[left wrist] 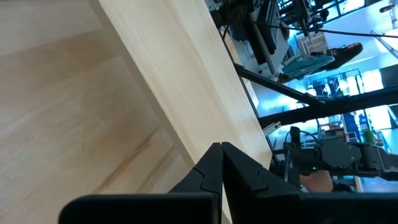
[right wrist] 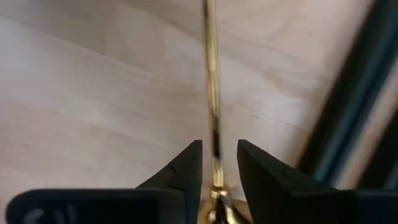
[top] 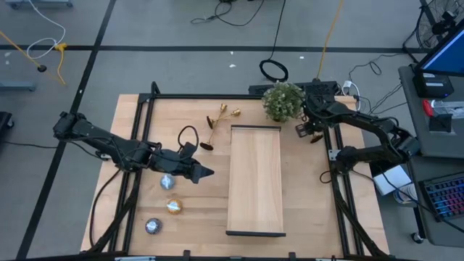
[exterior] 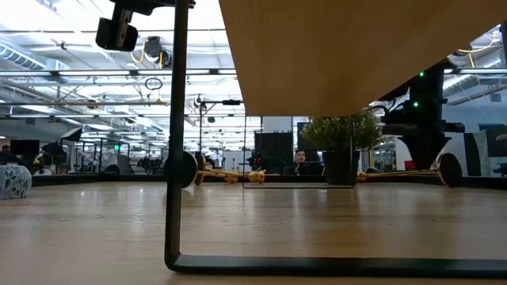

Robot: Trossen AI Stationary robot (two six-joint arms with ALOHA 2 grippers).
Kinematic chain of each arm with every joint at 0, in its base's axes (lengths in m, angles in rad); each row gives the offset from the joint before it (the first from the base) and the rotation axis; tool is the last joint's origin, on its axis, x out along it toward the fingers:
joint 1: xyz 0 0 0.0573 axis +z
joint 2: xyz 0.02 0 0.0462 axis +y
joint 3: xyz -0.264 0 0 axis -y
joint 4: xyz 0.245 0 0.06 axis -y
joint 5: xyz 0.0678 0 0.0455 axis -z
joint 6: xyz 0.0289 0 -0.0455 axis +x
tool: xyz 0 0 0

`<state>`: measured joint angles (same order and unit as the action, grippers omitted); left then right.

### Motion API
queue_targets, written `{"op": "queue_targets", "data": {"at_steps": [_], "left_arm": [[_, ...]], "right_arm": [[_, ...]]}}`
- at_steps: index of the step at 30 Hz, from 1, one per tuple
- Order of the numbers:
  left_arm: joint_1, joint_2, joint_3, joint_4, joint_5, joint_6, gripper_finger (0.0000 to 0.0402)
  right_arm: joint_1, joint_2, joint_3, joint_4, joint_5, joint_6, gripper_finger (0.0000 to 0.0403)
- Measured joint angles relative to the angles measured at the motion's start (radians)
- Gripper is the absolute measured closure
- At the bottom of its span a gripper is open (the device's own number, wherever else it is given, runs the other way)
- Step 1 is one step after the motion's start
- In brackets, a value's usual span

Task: Pick & Place candle stick holders
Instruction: Put the right gold candle holder on the shelf

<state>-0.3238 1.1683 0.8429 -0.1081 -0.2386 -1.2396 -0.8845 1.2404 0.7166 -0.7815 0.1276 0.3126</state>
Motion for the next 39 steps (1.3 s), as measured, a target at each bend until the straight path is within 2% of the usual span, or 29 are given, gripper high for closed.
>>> {"op": "queue_targets", "data": {"at_steps": [4,9,16,20,24,30,35,39], "left_arm": [[-0.006,0.0,0.0,0.0,0.0,-0.003,0.0384],[-0.007,0.0,0.0,0.0,0.0,-0.003,0.0398],[-0.007,0.0,0.0,0.0,0.001,-0.003,0.0384],[-0.007,0.0,0.0,0.001,0.002,-0.003,0.0396],[-0.007,0.0,0.0,0.001,0.002,-0.003,0.0393],[-0.007,0.0,0.0,0.0,0.002,0.002,0.0385],[-0.006,0.0,0.0,0.0,-0.002,0.023,0.0398],[-0.006,0.0,0.0,0.0,-0.006,0.03,0.0386]], "right_arm": [[0.0,0.006,0.0,0.0,0.001,0.0,0.0324],[0.0,0.006,-0.012,0.008,-0.003,0.015,0.0319],[0.0,0.005,-0.131,0.053,-0.074,0.067,0.0306],[0.001,-0.012,-0.152,0.057,-0.074,0.072,0.0327],[0.001,-0.067,-0.122,0.01,-0.077,0.079,0.0378],[0.003,-0.165,-0.03,-0.129,-0.035,0.134,0.0379],[0.003,-0.248,0.066,-0.281,0.072,0.158,0.0379],[0.003,-0.309,0.149,-0.331,0.125,0.173,0.0379]]}}
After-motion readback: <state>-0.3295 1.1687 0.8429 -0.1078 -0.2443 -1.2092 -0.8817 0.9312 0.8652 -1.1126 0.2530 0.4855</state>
